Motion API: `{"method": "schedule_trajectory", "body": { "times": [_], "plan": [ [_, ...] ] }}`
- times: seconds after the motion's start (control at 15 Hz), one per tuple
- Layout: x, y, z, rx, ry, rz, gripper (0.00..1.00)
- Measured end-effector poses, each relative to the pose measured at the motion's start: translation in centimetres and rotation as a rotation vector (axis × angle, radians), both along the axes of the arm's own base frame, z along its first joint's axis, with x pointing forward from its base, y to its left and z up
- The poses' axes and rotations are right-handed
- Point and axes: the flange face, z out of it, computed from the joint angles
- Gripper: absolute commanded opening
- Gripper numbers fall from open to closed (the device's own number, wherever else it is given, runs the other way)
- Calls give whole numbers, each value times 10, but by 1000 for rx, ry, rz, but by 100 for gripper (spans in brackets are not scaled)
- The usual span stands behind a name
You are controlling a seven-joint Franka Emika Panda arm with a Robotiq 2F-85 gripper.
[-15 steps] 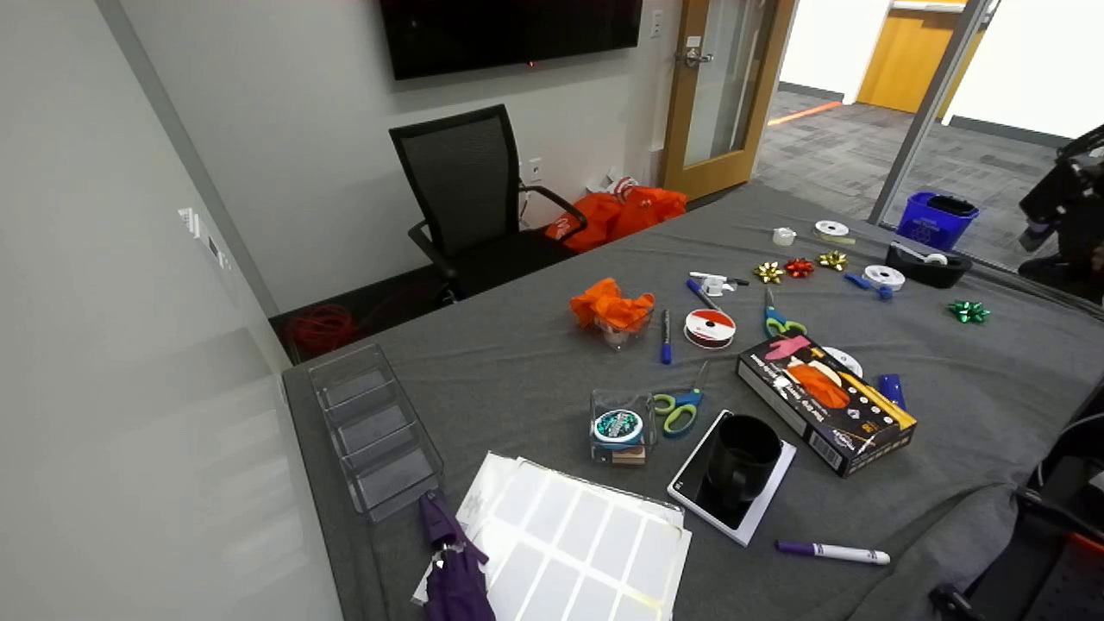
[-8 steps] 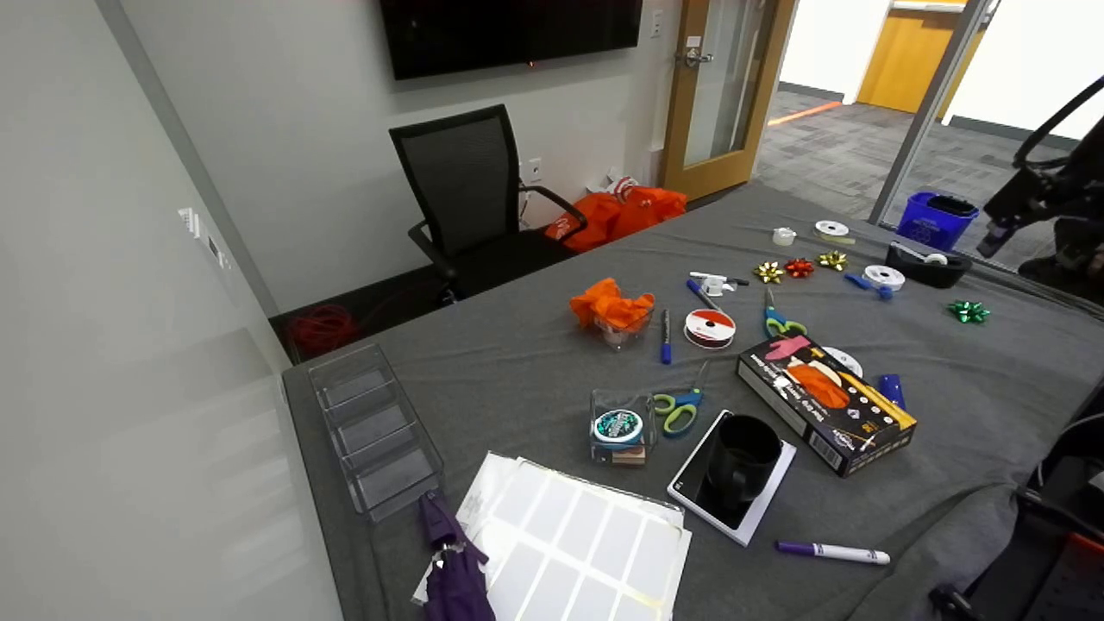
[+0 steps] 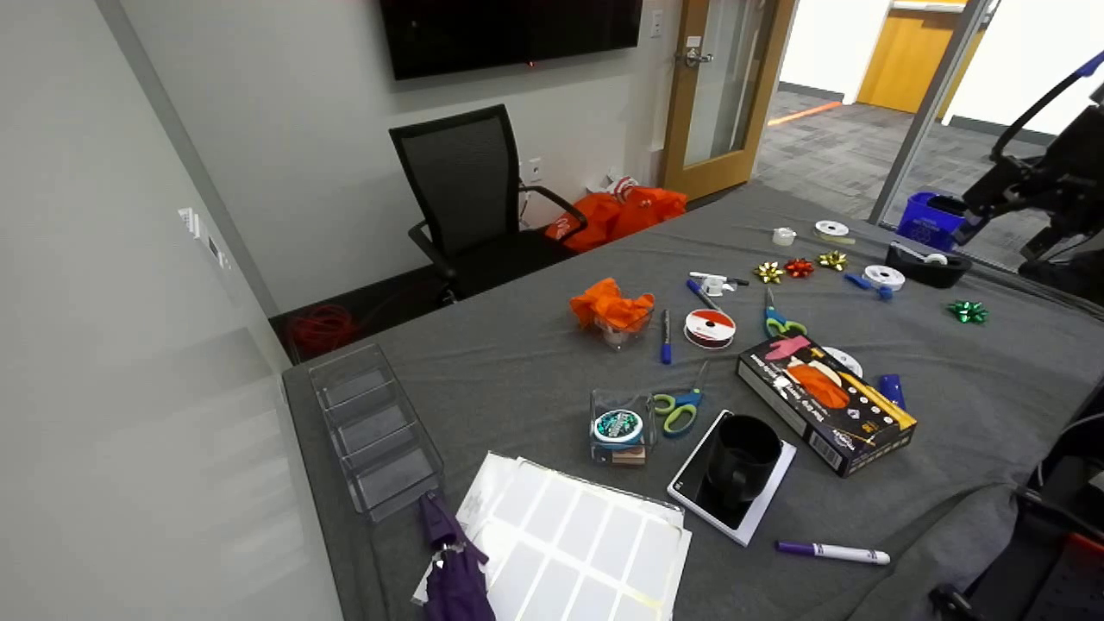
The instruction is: Put the blue object in the second container from the left.
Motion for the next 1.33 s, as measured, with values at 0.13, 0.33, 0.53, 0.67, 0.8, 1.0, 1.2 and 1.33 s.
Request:
{"method": "schedule_trajectory", "body": {
  "times": [0.13,0.33,0.53,0.67,0.8,1.0,1.2,1.33],
  "plan": [
    [0,0,0,0,-1,0,100],
    [1,-2,-1,-2,-6,-10,100],
    [4,-15,-18,-2,-6,-49,100],
    [9,-25,-38,-2,8,-92,100],
    [15,-33,-61,-3,30,-142,100],
    [22,-39,-103,3,101,-195,100],
    [27,-40,-140,13,181,-216,100],
    [32,-42,-159,13,219,-221,100]
  ]
}}
